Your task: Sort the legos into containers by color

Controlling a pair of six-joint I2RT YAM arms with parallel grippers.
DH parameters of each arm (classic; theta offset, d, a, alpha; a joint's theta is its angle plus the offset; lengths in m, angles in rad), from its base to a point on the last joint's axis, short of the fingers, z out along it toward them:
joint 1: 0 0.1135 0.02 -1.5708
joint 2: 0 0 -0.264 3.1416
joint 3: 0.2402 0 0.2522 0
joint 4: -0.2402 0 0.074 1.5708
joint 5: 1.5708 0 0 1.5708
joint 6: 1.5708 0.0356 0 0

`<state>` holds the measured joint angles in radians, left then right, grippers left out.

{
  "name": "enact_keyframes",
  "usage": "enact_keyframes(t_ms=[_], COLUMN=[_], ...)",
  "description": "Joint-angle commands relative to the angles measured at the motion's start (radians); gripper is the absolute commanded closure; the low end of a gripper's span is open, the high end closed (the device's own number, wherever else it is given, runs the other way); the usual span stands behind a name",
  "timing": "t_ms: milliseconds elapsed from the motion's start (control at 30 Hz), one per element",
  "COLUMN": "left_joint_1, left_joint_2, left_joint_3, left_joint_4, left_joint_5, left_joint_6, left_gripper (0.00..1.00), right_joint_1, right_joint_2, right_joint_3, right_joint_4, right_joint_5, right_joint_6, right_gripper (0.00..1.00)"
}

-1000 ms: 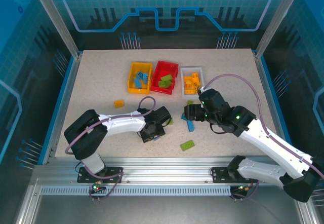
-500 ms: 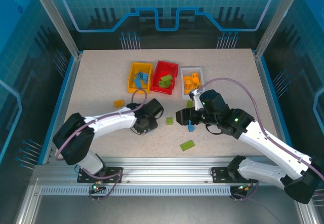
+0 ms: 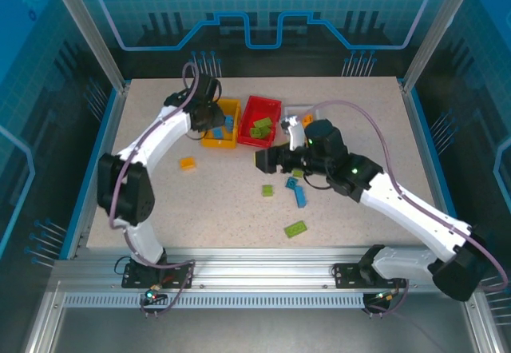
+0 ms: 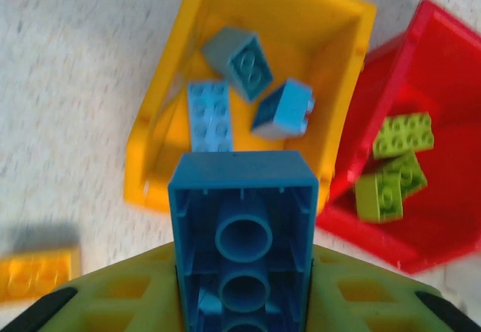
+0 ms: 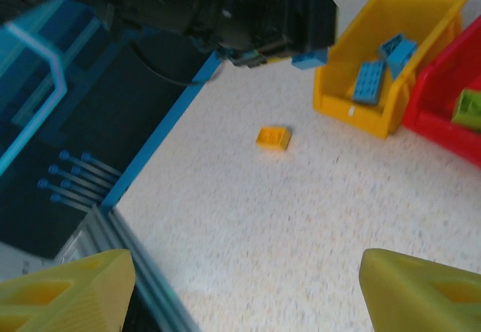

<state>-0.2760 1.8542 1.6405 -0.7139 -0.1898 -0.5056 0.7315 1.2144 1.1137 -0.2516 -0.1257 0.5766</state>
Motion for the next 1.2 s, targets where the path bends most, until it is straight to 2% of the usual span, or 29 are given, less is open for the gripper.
enact_keyframes(t_ms=[0, 233, 367, 467, 567, 633, 767, 900, 1000, 1167], left_joint_1=[0.024, 0.042, 0.041, 0.042, 0.042, 0.042, 0.040, 0.038, 0.038, 0.040], left_joint_2=[0.140, 0.366, 0.411, 0.399, 0.362, 0.325, 0.228, 0.064, -0.102, -0.453], left_joint_3=[0.145, 0.380, 0.397, 0.358, 0.324, 0.309, 0.275, 0.192, 0.061, -0.244], left_joint_4=[-0.073, -0.131, -0.150, -0.142, -0.134, -0.134, -0.137, -0.146, -0.142, -0.143], left_joint_5=[0.007, 0.012, 0.014, 0.007, 0.012, 0.018, 0.042, 0.049, 0.057, 0.035], left_joint_6=[0.124, 0.152, 0.138, 0.125, 0.114, 0.105, 0.081, 0.028, -0.033, -0.143], left_gripper=[0.64, 0.61, 0.60, 0.53, 0.41, 0.34, 0.31, 0.25, 0.23, 0.22], right_joint_1=[-0.033, -0.044, -0.049, -0.054, -0.055, -0.055, -0.043, 0.004, 0.057, 0.150], right_joint_2=[0.076, 0.181, 0.198, 0.200, 0.212, 0.221, 0.233, 0.285, 0.361, 0.589], right_joint_3=[0.096, 0.146, 0.140, 0.126, 0.128, 0.135, 0.154, 0.200, 0.234, 0.410], right_joint_4=[0.021, 0.024, 0.012, 0.017, 0.008, -0.008, -0.059, -0.119, -0.116, -0.175], right_joint_5=[0.053, 0.044, 0.050, 0.047, 0.044, 0.046, 0.088, 0.144, 0.163, 0.199], right_joint_6=[0.017, 0.026, 0.029, 0.035, 0.038, 0.039, 0.016, -0.034, -0.086, -0.164], right_gripper=[0.20, 0.21, 0.21, 0.21, 0.20, 0.20, 0.20, 0.20, 0.18, 0.17])
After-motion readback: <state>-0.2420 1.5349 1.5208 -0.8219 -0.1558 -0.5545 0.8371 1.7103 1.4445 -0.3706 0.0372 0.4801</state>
